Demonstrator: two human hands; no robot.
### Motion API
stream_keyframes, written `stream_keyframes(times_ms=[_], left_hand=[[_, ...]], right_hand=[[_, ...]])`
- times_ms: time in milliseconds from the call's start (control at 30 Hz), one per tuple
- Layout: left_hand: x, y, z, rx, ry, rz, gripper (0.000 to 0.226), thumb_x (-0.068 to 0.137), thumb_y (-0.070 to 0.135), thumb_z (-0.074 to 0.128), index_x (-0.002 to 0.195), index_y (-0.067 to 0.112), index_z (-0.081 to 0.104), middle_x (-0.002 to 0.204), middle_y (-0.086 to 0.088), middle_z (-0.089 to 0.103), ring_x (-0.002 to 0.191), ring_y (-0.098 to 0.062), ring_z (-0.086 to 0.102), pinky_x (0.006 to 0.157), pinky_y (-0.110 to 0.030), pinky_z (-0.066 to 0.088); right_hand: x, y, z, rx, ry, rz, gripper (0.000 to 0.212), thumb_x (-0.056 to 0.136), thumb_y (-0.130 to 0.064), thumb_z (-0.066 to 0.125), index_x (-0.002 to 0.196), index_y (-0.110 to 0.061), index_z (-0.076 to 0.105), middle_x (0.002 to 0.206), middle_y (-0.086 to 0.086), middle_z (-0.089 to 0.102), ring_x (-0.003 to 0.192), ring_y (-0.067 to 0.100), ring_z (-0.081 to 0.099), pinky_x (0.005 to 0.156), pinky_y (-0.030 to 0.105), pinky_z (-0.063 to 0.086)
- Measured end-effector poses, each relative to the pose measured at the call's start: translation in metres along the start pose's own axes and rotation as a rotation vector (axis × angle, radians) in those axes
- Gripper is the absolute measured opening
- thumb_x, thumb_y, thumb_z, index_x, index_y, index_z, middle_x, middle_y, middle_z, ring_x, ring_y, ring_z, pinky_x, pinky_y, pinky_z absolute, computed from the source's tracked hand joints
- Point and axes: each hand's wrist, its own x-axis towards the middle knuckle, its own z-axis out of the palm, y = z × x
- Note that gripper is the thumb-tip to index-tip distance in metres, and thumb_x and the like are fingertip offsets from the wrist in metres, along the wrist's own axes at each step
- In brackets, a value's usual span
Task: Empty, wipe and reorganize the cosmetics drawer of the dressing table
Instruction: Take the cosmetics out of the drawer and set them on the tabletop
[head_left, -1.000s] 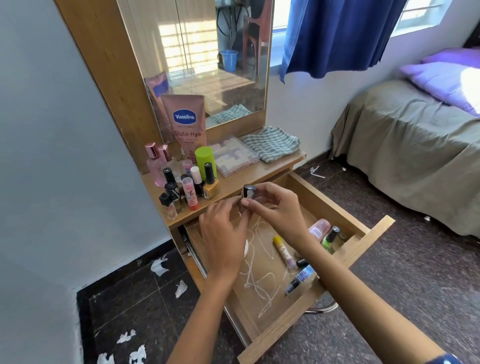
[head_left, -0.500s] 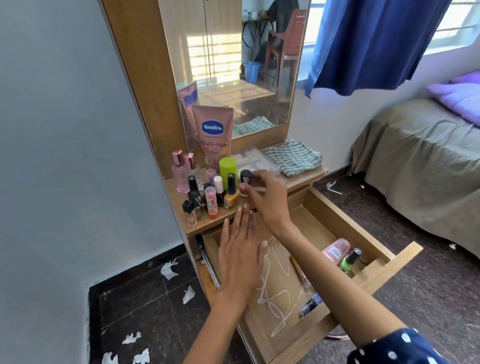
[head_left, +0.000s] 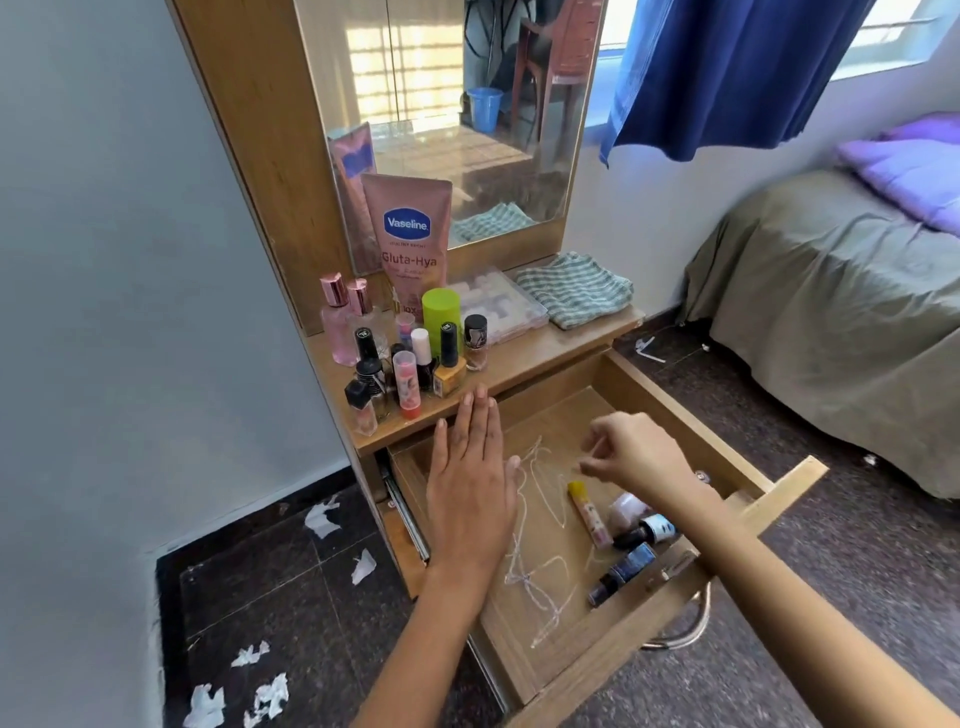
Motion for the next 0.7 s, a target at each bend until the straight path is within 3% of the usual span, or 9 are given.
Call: stream_keyframes(times_ms=[133,300,400,500,600,700], left_hand=[[-0.001,0.000,0.003,0.004,-0.008,-0.005,0.065,0.099,0.037,0.029,0.151,0.009,0.001,0.159,-0.004,-0.012,0.145,-0.014,-0.017,0.119,-0.039,-0.007],[-0.006,-0.001,0.004,-0.022,-0.024,-0.005,0.068,0.099,0.040,0.028,0.151,0.009,-0.003,0.158,-0.005,-0.018,0.144,-0.013,-0.019,0.119,-0.038,-0.004],[-0.005,0.000,0.005,-0.027,-0.026,-0.009,0.068,0.099,0.041,0.026,0.151,0.009,-0.005,0.158,-0.004,-0.020,0.144,-0.013,-0.021,0.119,-0.038,-0.004],[-0.005,0.000,0.006,-0.027,-0.029,-0.009,0.067,0.099,0.043,0.022,0.151,0.010,-0.006,0.158,-0.003,-0.022,0.144,-0.012,-0.022,0.119,-0.038,-0.005],[-0.005,-0.001,0.006,-0.021,-0.021,-0.010,0.067,0.099,0.042,0.022,0.151,0.009,-0.005,0.158,-0.004,-0.020,0.144,-0.013,-0.020,0.119,-0.039,-0.005],[-0.005,-0.002,0.007,-0.022,-0.014,-0.010,0.066,0.100,0.042,0.021,0.151,0.009,-0.004,0.158,-0.003,-0.019,0.144,-0.012,-0.020,0.119,-0.038,-0.007]], right_hand=[[-0.008,-0.002,0.017,-0.308,-0.080,0.048,0.037,0.071,-0.046,0.078,0.096,-0.022,0.065,0.099,0.000,0.065,0.093,0.023,0.065,0.054,0.025,0.034],[-0.008,-0.010,0.023,-0.290,-0.066,0.019,0.032,0.074,-0.038,0.073,0.096,-0.016,0.065,0.097,0.005,0.067,0.090,0.025,0.065,0.074,0.035,0.054],[-0.008,-0.015,0.015,-0.107,-0.044,0.012,0.026,0.075,-0.040,0.071,0.087,-0.017,0.067,0.086,0.001,0.070,0.082,0.019,0.067,0.072,0.035,0.055],[-0.007,-0.023,-0.004,0.197,0.002,-0.027,0.018,0.081,-0.036,0.071,0.075,-0.021,0.064,0.065,-0.003,0.069,0.066,0.012,0.068,0.061,0.026,0.050],[-0.004,-0.035,-0.025,0.325,0.181,-0.125,0.019,0.080,-0.037,0.075,0.084,-0.019,0.072,0.065,-0.010,0.061,0.061,0.002,0.058,0.055,0.016,0.042],[0.003,-0.051,-0.040,0.474,0.377,-0.200,0.023,0.074,-0.024,0.081,0.094,-0.018,0.072,0.065,-0.017,0.054,0.056,-0.009,0.051,0.054,0.004,0.037]])
